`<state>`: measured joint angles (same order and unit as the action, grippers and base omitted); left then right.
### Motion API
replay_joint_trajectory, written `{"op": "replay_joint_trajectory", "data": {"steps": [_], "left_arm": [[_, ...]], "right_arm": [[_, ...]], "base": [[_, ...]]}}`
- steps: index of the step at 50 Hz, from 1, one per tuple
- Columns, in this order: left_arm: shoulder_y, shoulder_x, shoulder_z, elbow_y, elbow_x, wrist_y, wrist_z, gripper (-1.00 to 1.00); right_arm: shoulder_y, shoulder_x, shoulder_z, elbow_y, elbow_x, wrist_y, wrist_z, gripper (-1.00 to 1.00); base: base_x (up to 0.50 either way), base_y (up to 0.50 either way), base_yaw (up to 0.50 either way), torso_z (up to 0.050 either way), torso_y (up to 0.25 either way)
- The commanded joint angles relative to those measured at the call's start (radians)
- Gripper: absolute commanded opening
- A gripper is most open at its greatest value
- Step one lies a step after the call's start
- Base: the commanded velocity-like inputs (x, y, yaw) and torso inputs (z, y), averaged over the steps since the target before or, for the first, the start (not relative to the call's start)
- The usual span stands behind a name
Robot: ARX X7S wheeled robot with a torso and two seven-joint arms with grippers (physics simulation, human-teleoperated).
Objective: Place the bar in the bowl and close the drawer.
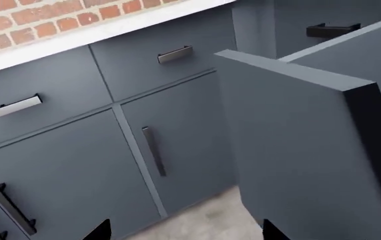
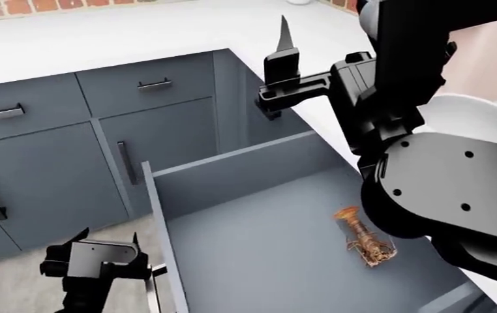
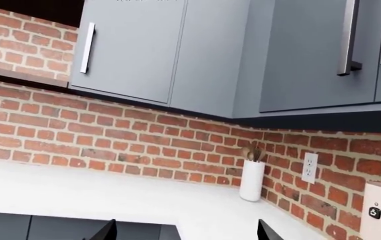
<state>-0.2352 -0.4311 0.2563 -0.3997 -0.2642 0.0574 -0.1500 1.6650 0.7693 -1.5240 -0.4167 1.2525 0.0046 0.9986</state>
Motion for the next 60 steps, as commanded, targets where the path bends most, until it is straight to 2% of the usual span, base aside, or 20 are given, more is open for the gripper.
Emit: {"op": "replay_joint_trajectory", "data": {"steps": [1, 11, 23, 33, 43, 45, 54, 60], "left_arm": [[-0.082, 0.065, 0.073, -0.184, 0.005, 0.037, 0.103, 1.0], [-0.181, 0.139, 0.106, -0.353, 0.011, 0.099, 0.179, 1.0], [-0.287, 0.229, 0.121, -0.517, -0.051, 0.099, 0.337, 1.0], [-0.478, 0.369, 0.113, -0.896, -0.083, 0.221, 0.518, 1.0], [-0.518, 0.429, 0.059, -0.908, -0.082, 0.139, 0.609, 1.0], [-0.522, 0.431, 0.15, -0.908, -0.17, 0.137, 0.603, 1.0], [-0.576, 0.431, 0.756, -0.894, -0.739, 0.151, 0.543, 1.0], [-0.621, 0.431, 1.068, -0.863, -1.032, 0.18, 0.517, 1.0]], "right_arm": [[0.003, 0.009, 0.006, -0.023, 0.001, 0.003, 0.012, 1.0], [0.016, 0.02, 0.014, -0.044, 0.008, 0.015, 0.021, 1.0], [0.028, 0.02, 0.021, -0.047, 0.018, 0.031, 0.026, 1.0], [0.041, 0.027, 0.028, -0.074, 0.027, 0.043, 0.037, 1.0], [0.03, 0.028, 0.03, -0.073, 0.021, 0.04, 0.039, 1.0], [0.028, 0.027, 0.031, -0.069, 0.02, 0.039, 0.037, 1.0], [0.036, 0.032, 0.037, -0.085, 0.029, 0.048, 0.043, 1.0], [0.046, 0.042, 0.04, -0.098, 0.039, 0.061, 0.05, 1.0]], "base": [[0.0, 0.0, 0.0, 0.0, 0.0], [0.0, 0.0, 0.0, 0.0, 0.0], [0.0, 0.0, 0.0, 0.0, 0.0], [0.0, 0.0, 0.0, 0.0, 0.0], [0.0, 0.0, 0.0, 0.0, 0.0], [0.0, 0.0, 0.0, 0.0, 0.0], [0.0, 0.0, 0.0, 0.0, 0.0], [0.0, 0.0, 0.0, 0.0, 0.0]]}}
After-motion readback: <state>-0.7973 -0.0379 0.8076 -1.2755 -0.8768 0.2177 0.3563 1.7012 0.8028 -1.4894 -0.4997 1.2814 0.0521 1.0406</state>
